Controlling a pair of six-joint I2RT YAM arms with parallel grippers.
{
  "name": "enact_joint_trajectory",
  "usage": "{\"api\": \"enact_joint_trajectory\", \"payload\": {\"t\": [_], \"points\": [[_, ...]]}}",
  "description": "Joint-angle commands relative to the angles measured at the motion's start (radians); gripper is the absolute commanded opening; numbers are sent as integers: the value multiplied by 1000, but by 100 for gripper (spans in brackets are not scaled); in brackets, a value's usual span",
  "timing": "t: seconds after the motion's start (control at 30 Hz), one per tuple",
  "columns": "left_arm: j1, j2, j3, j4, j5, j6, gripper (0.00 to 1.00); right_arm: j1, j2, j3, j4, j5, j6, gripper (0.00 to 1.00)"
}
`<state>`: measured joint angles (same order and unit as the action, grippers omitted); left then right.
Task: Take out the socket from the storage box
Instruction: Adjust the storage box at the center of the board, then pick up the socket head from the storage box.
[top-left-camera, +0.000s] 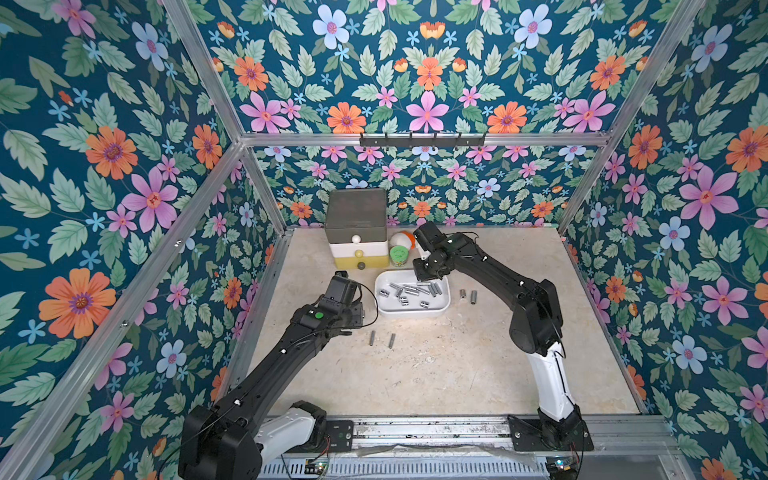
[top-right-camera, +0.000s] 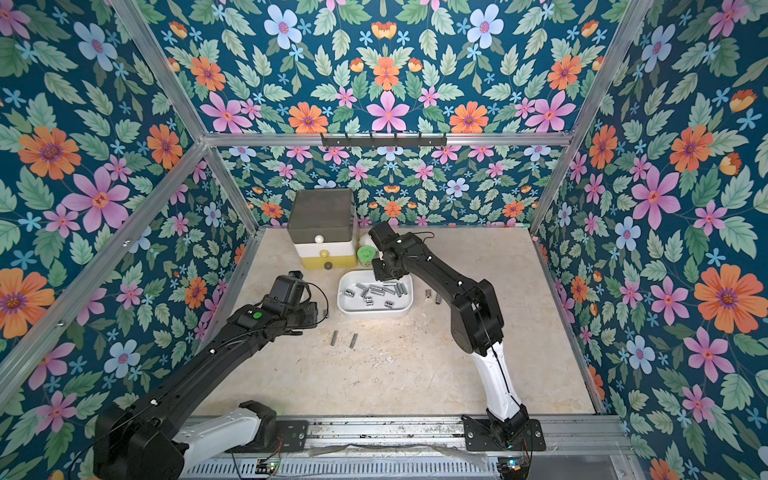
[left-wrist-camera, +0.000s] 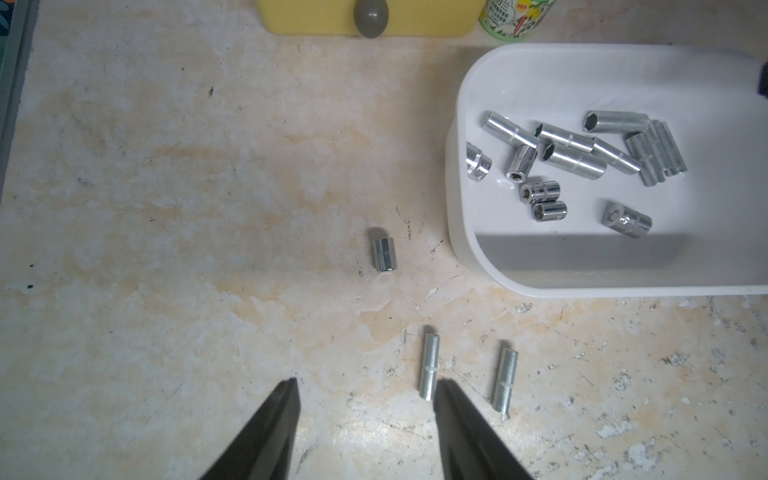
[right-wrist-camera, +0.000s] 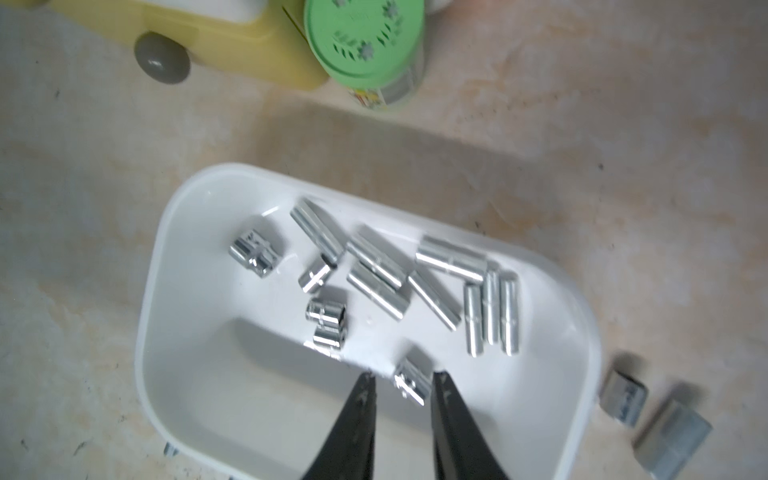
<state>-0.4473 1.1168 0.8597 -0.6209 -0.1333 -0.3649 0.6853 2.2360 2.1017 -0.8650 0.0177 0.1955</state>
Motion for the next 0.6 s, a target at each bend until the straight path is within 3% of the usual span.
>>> {"api": "enact_joint_trajectory", "payload": {"t": [0.0,0.1,0.57], "points": [[0,3,4,6,-18,-1,59,2,106,144,-54,17,-92,28],[-1,11,5,6,-18,1,59,2,206,273,-103,24,-120,28],[-1,30,7,4,-14,4,59,33,261,190,-54,25,-154,28]]}}
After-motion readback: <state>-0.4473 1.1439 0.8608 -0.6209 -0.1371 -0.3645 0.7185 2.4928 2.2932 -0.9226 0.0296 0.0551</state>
